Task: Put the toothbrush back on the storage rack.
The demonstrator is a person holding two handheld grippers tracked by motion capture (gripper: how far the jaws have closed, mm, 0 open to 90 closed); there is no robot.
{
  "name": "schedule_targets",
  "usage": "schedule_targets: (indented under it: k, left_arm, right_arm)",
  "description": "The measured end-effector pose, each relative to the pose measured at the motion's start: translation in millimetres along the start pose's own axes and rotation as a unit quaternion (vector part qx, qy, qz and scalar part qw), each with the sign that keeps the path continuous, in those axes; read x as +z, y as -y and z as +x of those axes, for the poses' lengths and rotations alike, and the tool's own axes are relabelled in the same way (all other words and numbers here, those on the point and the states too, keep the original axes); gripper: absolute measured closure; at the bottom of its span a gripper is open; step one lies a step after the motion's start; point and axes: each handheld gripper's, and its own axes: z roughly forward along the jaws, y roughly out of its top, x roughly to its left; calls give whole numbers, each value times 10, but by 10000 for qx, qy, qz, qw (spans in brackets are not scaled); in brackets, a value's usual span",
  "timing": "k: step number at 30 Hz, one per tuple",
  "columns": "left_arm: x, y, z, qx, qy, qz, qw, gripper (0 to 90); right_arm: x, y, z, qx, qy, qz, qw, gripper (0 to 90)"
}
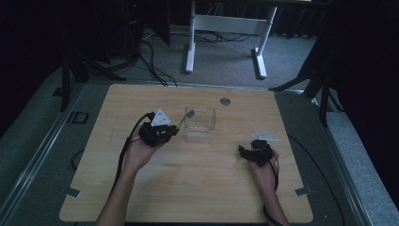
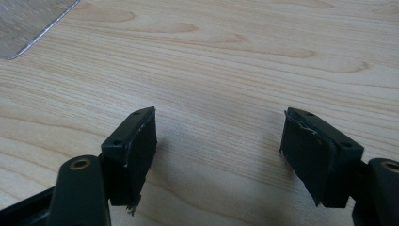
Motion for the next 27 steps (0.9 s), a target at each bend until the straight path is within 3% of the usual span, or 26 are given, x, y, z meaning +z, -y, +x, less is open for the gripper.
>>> schedule_targets:
  k: [27]
  left_arm:
    - [8,-73,2,-245,-170,-435,9986,817]
  right_arm:
    - [0,0,0,-2,1,0,10000,272]
